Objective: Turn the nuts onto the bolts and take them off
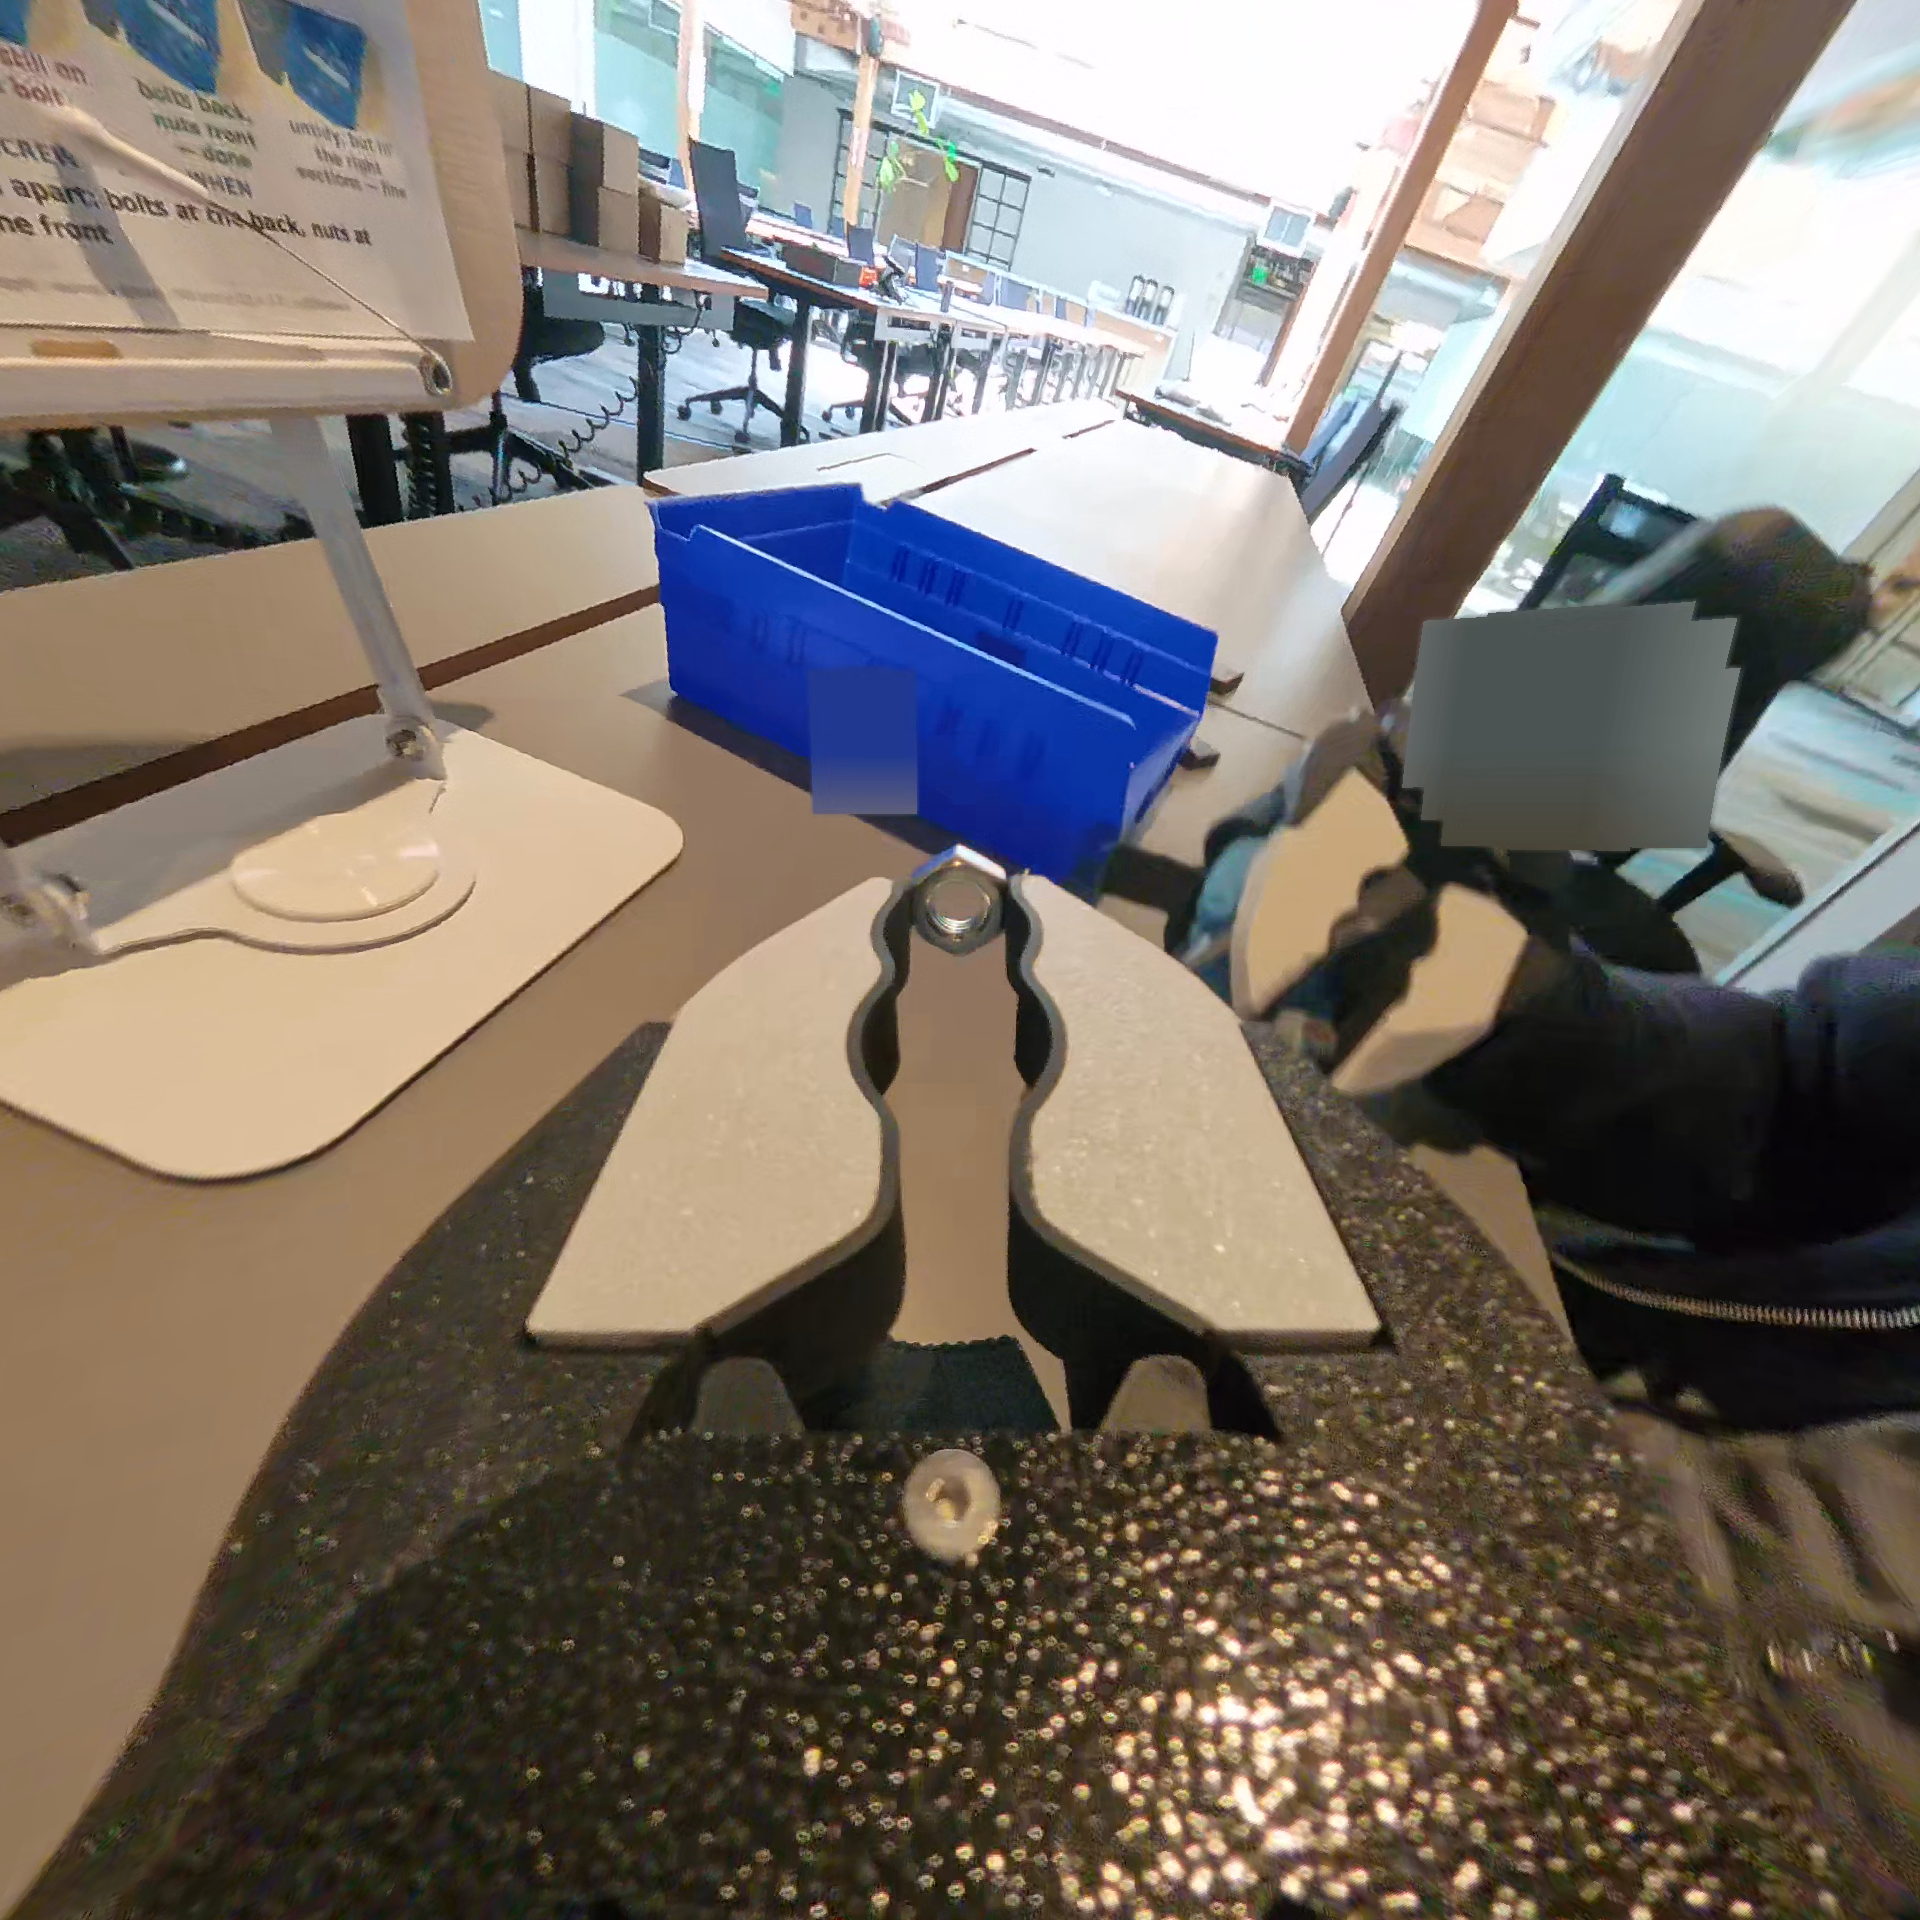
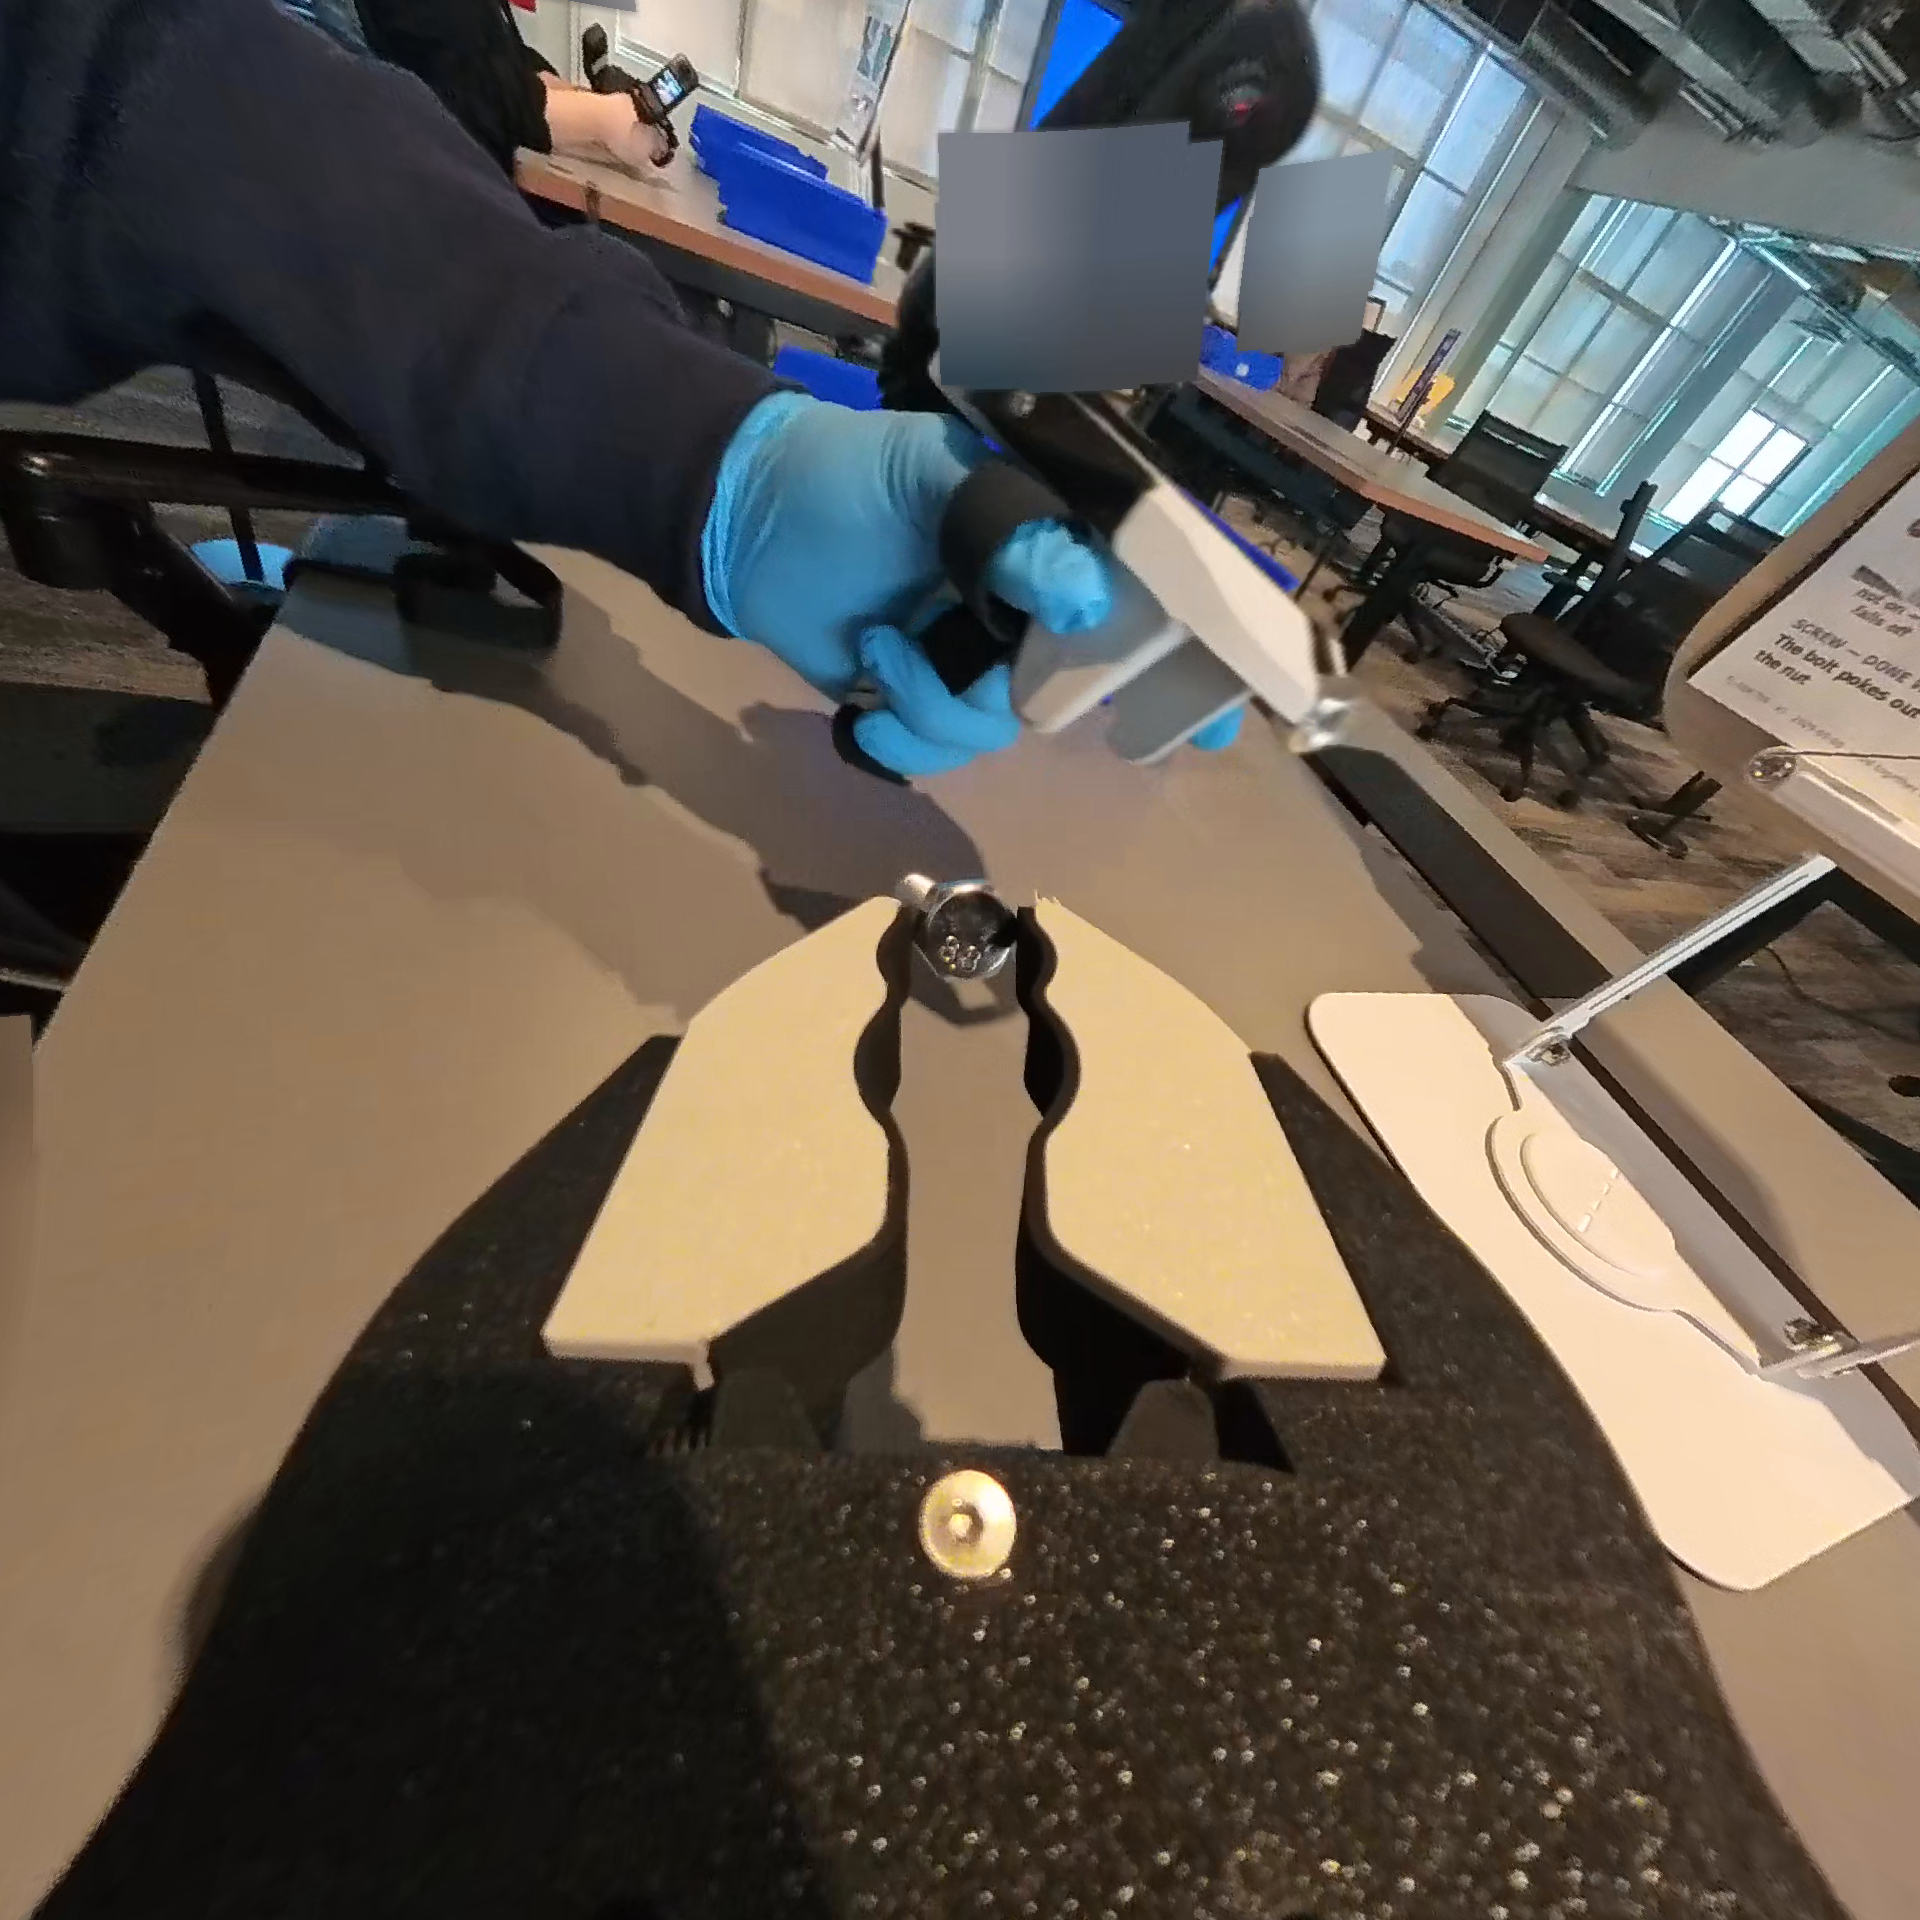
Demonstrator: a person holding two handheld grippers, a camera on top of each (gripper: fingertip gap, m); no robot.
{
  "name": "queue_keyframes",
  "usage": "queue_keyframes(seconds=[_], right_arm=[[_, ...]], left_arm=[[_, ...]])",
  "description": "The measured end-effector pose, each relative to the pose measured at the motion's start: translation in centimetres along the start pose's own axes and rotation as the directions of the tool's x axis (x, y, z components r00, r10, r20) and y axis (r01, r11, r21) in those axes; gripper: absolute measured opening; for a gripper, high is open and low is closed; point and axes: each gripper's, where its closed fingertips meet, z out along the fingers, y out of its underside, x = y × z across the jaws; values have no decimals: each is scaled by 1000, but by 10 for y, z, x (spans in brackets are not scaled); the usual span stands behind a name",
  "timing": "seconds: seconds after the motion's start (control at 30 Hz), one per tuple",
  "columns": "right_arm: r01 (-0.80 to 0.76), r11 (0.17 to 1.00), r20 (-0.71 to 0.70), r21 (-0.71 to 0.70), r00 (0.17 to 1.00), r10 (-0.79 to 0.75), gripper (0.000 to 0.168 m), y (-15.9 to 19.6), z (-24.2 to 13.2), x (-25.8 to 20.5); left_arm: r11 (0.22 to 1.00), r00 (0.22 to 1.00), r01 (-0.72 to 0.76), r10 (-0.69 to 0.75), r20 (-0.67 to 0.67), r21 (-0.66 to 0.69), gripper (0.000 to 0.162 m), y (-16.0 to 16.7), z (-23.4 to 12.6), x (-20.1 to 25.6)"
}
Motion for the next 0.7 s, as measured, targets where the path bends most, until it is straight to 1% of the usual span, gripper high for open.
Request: queue_keyframes(seconds=[0.03,0.1,0.17,0.3,0.47,0.6,0.7], right_arm=[[-5,1000,5,6,1000,5,19,-1,0,-1],[-12,1000,15,16,1000,11,19,-3,1,-2],[-15,1000,24,23,1000,14,19,-4,2,-4],[-32,998,30,61,999,31,19,-11,-1,-4],[-68,991,5,115,998,68,19,-16,-14,7],[-95,985,-13,143,995,98,19,-17,-23,15],[-110,984,-19,143,993,113,19,-15,-23,18]], left_arm=[[1000,1000,-11,11,-5,-9,17,5,-8,3],[1000,1000,9,-10,-20,-12,17,13,-21,9],[999,999,33,-33,-39,-4,16,15,-26,16],[1000,996,-1,3,-84,29,17,2,-14,28],[995,987,66,-53,-154,77,17,-7,10,32],[991,985,88,-71,-158,101,17,-13,9,23],[991,982,100,-85,-166,85,17,-6,2,23]])
